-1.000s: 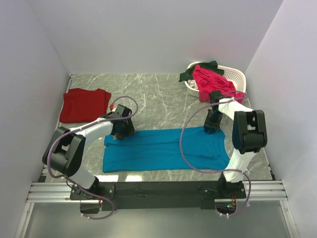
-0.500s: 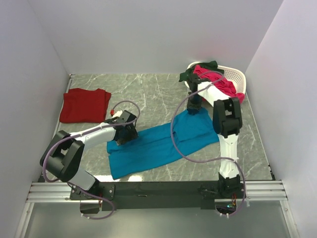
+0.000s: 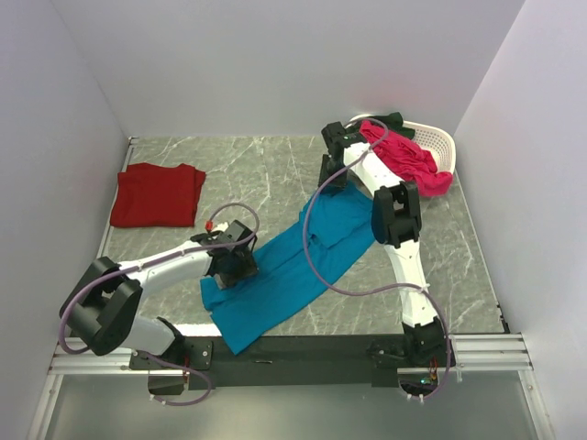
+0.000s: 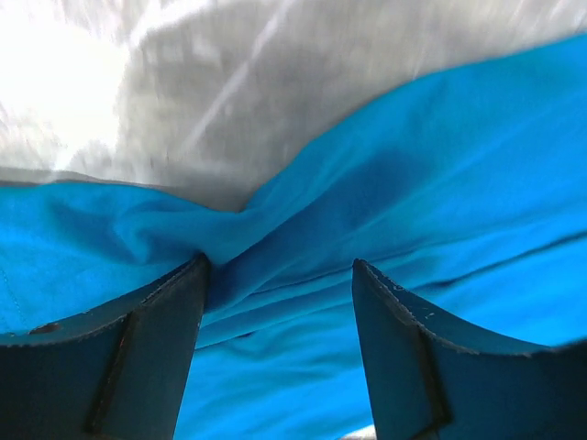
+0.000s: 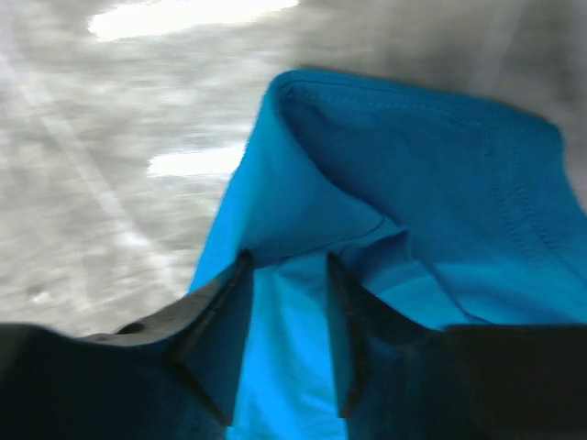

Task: Fold and stack the t-shirts
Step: Fold the tshirt

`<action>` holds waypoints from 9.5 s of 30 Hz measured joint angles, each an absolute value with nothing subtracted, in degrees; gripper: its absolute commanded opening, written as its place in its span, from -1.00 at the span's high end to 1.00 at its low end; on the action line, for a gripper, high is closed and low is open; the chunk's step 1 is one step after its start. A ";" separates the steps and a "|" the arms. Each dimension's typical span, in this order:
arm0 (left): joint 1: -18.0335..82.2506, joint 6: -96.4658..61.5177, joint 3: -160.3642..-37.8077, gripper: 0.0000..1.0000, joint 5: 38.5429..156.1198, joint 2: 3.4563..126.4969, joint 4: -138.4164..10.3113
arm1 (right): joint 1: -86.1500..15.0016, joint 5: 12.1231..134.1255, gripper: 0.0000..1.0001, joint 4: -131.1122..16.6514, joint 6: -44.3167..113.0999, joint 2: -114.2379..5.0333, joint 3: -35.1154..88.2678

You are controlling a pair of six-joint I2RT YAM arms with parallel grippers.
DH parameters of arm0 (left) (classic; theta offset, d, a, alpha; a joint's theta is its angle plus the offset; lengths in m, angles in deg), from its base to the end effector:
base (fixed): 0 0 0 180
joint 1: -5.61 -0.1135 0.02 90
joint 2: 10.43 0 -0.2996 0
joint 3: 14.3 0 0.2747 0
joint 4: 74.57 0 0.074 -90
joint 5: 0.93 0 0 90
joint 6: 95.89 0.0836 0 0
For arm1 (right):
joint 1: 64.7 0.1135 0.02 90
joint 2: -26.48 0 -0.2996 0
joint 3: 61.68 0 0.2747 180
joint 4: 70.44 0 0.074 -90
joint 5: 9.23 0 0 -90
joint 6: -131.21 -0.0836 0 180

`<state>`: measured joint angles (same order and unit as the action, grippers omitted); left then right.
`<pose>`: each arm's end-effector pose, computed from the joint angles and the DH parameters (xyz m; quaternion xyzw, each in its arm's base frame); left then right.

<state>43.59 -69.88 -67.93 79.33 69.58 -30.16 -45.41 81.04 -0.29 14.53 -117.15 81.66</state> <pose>0.2180 -0.1523 0.1388 -0.2349 0.9540 -0.0765 0.1697 0.5558 0.1941 0.1413 0.0639 0.9834 0.0642 0.1573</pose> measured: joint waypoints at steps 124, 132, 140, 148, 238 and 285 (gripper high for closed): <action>45.44 -58.06 -74.36 -0.76 88.45 76.29 -23.75 | -30.05 80.45 -0.17 -16.55 11.29 -97.24 46.21; 46.97 -61.38 -72.32 -0.76 89.76 74.39 -25.22 | -29.96 82.35 -0.17 -13.42 12.50 -99.87 50.40; 50.08 -65.47 -71.17 -0.77 92.36 73.42 -25.74 | -29.96 84.45 -0.17 -9.97 14.55 -104.30 57.92; 51.83 -68.07 -70.60 -0.84 92.23 71.00 -22.07 | -30.03 84.62 -0.19 -10.28 14.97 -103.76 57.75; 52.79 -70.67 -54.36 0.99 99.55 50.08 -17.22 | -1.17 64.82 1.00 -17.71 -10.23 -61.57 -3.96; 24.57 -49.09 -108.67 0.99 96.97 98.95 -23.51 | -37.46 75.81 1.00 2.05 15.40 -98.71 58.75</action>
<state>24.57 -49.09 -108.67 96.97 98.95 -23.51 -37.46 75.81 2.05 15.40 -98.71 58.75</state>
